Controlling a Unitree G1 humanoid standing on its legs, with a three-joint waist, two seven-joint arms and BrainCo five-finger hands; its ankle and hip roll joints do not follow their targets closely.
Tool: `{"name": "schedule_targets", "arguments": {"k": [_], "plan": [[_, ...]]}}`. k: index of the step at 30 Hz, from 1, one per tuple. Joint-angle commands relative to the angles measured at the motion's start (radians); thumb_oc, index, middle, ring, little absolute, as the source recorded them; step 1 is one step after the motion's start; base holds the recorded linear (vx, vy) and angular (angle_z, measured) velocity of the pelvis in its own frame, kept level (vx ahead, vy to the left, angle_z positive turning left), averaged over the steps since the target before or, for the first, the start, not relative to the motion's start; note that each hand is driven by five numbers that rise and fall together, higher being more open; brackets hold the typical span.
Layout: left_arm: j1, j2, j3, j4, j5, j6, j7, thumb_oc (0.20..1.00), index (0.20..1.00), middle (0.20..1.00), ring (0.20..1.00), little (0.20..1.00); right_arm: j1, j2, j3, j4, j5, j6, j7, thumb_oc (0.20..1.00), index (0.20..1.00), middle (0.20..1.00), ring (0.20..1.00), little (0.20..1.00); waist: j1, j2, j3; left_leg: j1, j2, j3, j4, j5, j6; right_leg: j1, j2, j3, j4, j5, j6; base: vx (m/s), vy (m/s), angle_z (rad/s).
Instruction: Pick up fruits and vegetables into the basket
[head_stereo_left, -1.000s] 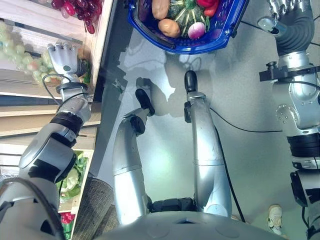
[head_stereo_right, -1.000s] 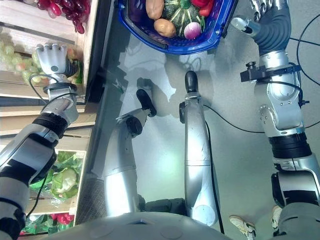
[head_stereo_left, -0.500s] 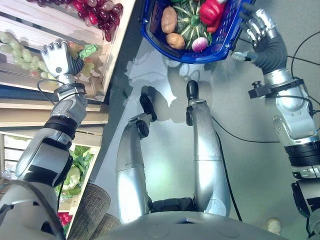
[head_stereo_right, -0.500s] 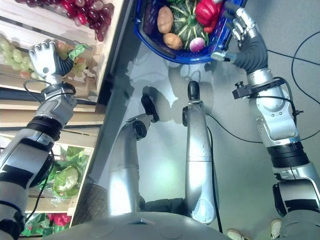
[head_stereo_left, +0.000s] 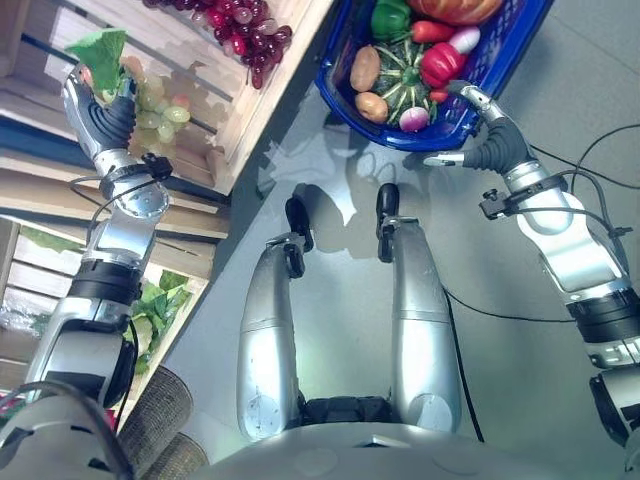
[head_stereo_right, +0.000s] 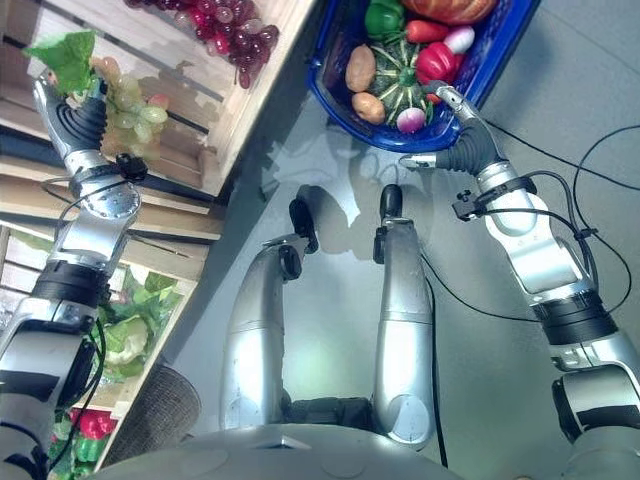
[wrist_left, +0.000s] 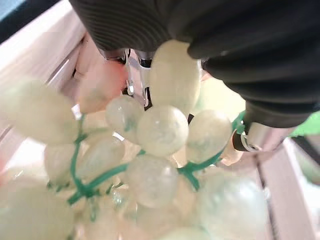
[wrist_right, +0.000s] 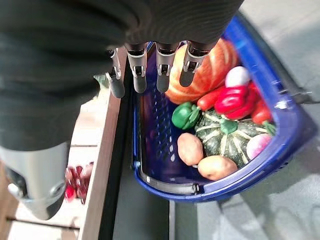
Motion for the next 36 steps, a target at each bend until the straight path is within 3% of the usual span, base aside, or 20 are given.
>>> {"name": "schedule_targets", "arguments": {"k": [1, 9, 11, 12, 13, 16, 18, 23, 24, 26, 27, 29, 30, 31, 32, 33, 34, 36], "plan": [[0.006, 0.018, 0.079, -0.111, -0.082, -0.082, -0.072, 0.2, 0.2, 0.2, 0.2, 0.2, -0.061, 0.067, 0.045, -0.095, -0.066, 0.048, -0.012, 1.0, 1.0, 1.0, 1.0, 1.0, 0.014, -0.026, -0.041, 0.082, -0.064, 0.078, -0.055, -0.085, 0.036, 0.089, 0.035, -0.011, -0.041, -0.042, 0.071, 0.0, -0.058, 0.06], [-0.015, -0.06, 0.042, -0.303, -0.199, -0.146, -0.24, 0.2, 0.2, 0.2, 0.2, 0.2, -0.208, 0.174, 0.167, -0.047, -0.117, 0.107, -0.084, 1.0, 1.0, 1.0, 1.0, 1.0, 0.057, -0.018, -0.041, 0.131, -0.089, 0.06, -0.076, -0.088, 0.054, 0.145, 0.027, -0.028, -0.063, -0.041, 0.071, 0.0, -0.057, 0.09], [-0.03, -0.091, 0.026, -0.353, -0.267, -0.147, -0.32, 0.2, 0.2, 0.2, 0.2, 0.2, -0.257, 0.214, 0.195, -0.017, -0.121, 0.096, -0.117, 1.0, 1.0, 1.0, 1.0, 1.0, 0.07, -0.012, -0.041, 0.121, -0.096, 0.061, -0.091, -0.061, 0.065, 0.14, 0.021, -0.042, -0.081, -0.013, 0.062, -0.05, -0.057, 0.09], [-0.028, -0.103, 0.012, -0.362, -0.293, -0.147, -0.344, 0.2, 0.2, 0.2, 0.2, 0.2, -0.261, 0.227, 0.205, -0.01, -0.124, 0.099, -0.125, 1.0, 1.0, 1.0, 1.0, 1.0, 0.073, -0.011, -0.041, 0.142, -0.102, 0.052, -0.083, -0.085, 0.06, 0.161, 0.021, -0.036, -0.072, -0.035, 0.07, -0.08, -0.053, 0.15], [-0.039, -0.116, 0.004, -0.375, -0.324, -0.145, -0.38, 0.2, 0.2, 0.2, 0.2, 0.2, -0.283, 0.242, 0.216, 0.002, -0.125, 0.097, -0.132, 1.0, 1.0, 1.0, 1.0, 1.0, 0.078, -0.01, -0.041, 0.13, -0.104, 0.056, -0.097, -0.061, 0.068, 0.153, 0.017, -0.048, -0.09, -0.012, 0.062, -0.01, -0.051, 0.19], [-0.053, -0.143, -0.03, -0.407, -0.402, -0.124, -0.465, 0.2, 0.2, 0.2, 0.2, 0.2, -0.317, 0.277, 0.244, 0.029, -0.133, 0.083, -0.145, 1.0, 1.0, 1.0, 1.0, 1.0, 0.089, -0.006, -0.041, 0.141, -0.114, 0.048, -0.104, -0.06, 0.074, 0.166, 0.012, -0.056, -0.097, -0.007, 0.064, -0.03, -0.06, 0.1], [-0.055, -0.151, -0.049, -0.414, -0.412, -0.126, -0.486, 0.2, 0.2, 0.2, 0.2, 0.2, -0.323, 0.29, 0.255, 0.036, -0.131, 0.081, -0.145, 1.0, 1.0, 1.0, 1.0, 1.0, 0.092, -0.006, -0.041, 0.166, -0.12, 0.038, -0.099, -0.085, 0.072, 0.19, 0.013, -0.052, -0.09, -0.03, 0.072, 0.05, -0.05, 0.05], [-0.069, -0.171, -0.095, -0.439, -0.39, -0.146, -0.512, 0.2, 0.2, 0.2, 0.2, 0.2, -0.355, 0.316, 0.284, 0.053, -0.122, 0.081, -0.157, 1.0, 1.0, 1.0, 1.0, 1.0, 0.103, -0.009, -0.041, 0.176, -0.132, 0.026, -0.105, -0.084, 0.081, 0.206, 0.009, -0.063, -0.1, -0.025, 0.072, -0.01, -0.055, 0.05], [-0.077, -0.173, -0.1, -0.443, -0.38, -0.152, -0.517, 0.2, 0.2, 0.2, 0.2, 0.2, -0.367, 0.321, 0.29, 0.056, -0.118, 0.075, -0.156, 1.0, 1.0, 1.0, 1.0, 1.0, 0.105, -0.01, -0.041, 0.154, -0.13, 0.031, -0.113, -0.058, 0.088, 0.188, 0.005, -0.075, -0.111, 0.001, 0.063, -0.08, -0.052, 0.05], [-0.084, -0.176, -0.114, -0.446, -0.386, -0.144, -0.53, 0.2, 0.2, 0.2, 0.2, 0.2, -0.374, 0.328, 0.297, 0.06, -0.112, 0.069, -0.16, 1.0, 1.0, 1.0, 1.0, 1.0, 0.107, -0.012, -0.041, 0.154, -0.132, 0.028, -0.112, -0.058, 0.09, 0.189, 0.004, -0.078, -0.112, 0.002, 0.064, -0.02, -0.051, 0.1], [-0.079, -0.18, -0.122, -0.445, -0.389, -0.142, -0.535, 0.2, 0.2, 0.2, 0.2, 0.2, -0.368, 0.332, 0.301, 0.062, -0.11, 0.068, -0.16, 1.0, 1.0, 1.0, 1.0, 1.0, 0.108, -0.013, -0.041, 0.174, -0.135, 0.021, -0.104, -0.085, 0.086, 0.208, 0.006, -0.07, -0.101, -0.022, 0.072, -0.02, -0.063, 0.12], [-0.089, -0.192, -0.143, -0.45, -0.382, -0.151, -0.551, 0.2, 0.2, 0.2, 0.2, 0.2, -0.379, 0.341, 0.311, 0.065, -0.101, 0.055, -0.165, 1.0, 1.0, 1.0, 1.0, 1.0, 0.11, -0.017, -0.041, 0.158, -0.136, 0.022, -0.12, -0.055, 0.094, 0.196, 0.004, -0.084, -0.123, 0.008, 0.065, -0.03, -0.072, 0.06], [-0.083, -0.202, -0.156, -0.45, -0.376, -0.152, -0.557, 0.2, 0.2, 0.2, 0.2, 0.2, -0.372, 0.35, 0.319, 0.069, -0.093, 0.051, -0.166, 1.0, 1.0, 1.0, 1.0, 1.0, 0.111, -0.018, -0.041, 0.179, -0.139, 0.015, -0.111, -0.083, 0.09, 0.216, 0.006, -0.076, -0.112, -0.019, 0.074, -0.02, -0.045, 0.02], [-0.09, -0.203, -0.155, -0.453, -0.376, -0.152, -0.559, 0.2, 0.2, 0.2, 0.2, 0.2, -0.38, 0.35, 0.319, 0.069, -0.094, 0.049, -0.166, 1.0, 1.0, 1.0, 1.0, 1.0, 0.111, -0.018, -0.041, 0.157, -0.137, 0.021, -0.119, -0.056, 0.095, 0.197, 0.004, -0.085, -0.124, 0.007, 0.065, 0.05, -0.047, 0.02], [-0.085, -0.211, -0.169, -0.451, -0.377, -0.152, -0.563, 0.2, 0.2, 0.2, 0.2, 0.2, -0.373, 0.358, 0.326, 0.076, -0.09, 0.051, -0.169, 1.0, 1.0, 1.0, 1.0, 1.0, 0.113, -0.019, -0.041, 0.175, -0.14, 0.013, -0.11, -0.083, 0.092, 0.214, 0.006, -0.078, -0.113, -0.017, 0.074, -0.08, -0.031, 0.02], [-0.091, -0.213, -0.169, -0.452, -0.374, -0.154, -0.566, 0.2, 0.2, 0.2, 0.2, 0.2, -0.38, 0.36, 0.326, 0.078, -0.088, 0.051, -0.17, 1.0, 1.0, 1.0, 1.0, 1.0, 0.113, -0.019, -0.041, 0.154, -0.138, 0.019, -0.118, -0.056, 0.097, 0.195, 0.004, -0.088, -0.125, 0.008, 0.065, 0.04, -0.052, 0.02], [-0.087, -0.221, -0.184, -0.449, -0.371, -0.159, -0.567, 0.2, 0.2, 0.2, 0.2, 0.2, -0.372, 0.369, 0.336, 0.091, -0.071, 0.048, -0.178, 1.0, 1.0, 1.0, 1.0, 1.0, 0.114, -0.02, -0.041, 0.171, -0.14, 0.011, -0.109, -0.082, 0.094, 0.21, 0.005, -0.081, -0.115, -0.016, 0.074, -0.02, -0.038, 0.01], [-0.088, -0.226, -0.192, -0.445, -0.355, -0.164, -0.567, 0.2, 0.2, 0.2, 0.2, 0.2, -0.368, 0.376, 0.34, 0.106, -0.079, 0.041, -0.192, 1.0, 1.0, 1.0, 1.0, 1.0, 0.115, -0.021, -0.041, 0.169, -0.14, 0.011, -0.111, -0.082, 0.094, 0.208, 0.005, -0.082, -0.116, -0.015, 0.074, 0.01, -0.04, -0.01]]}}
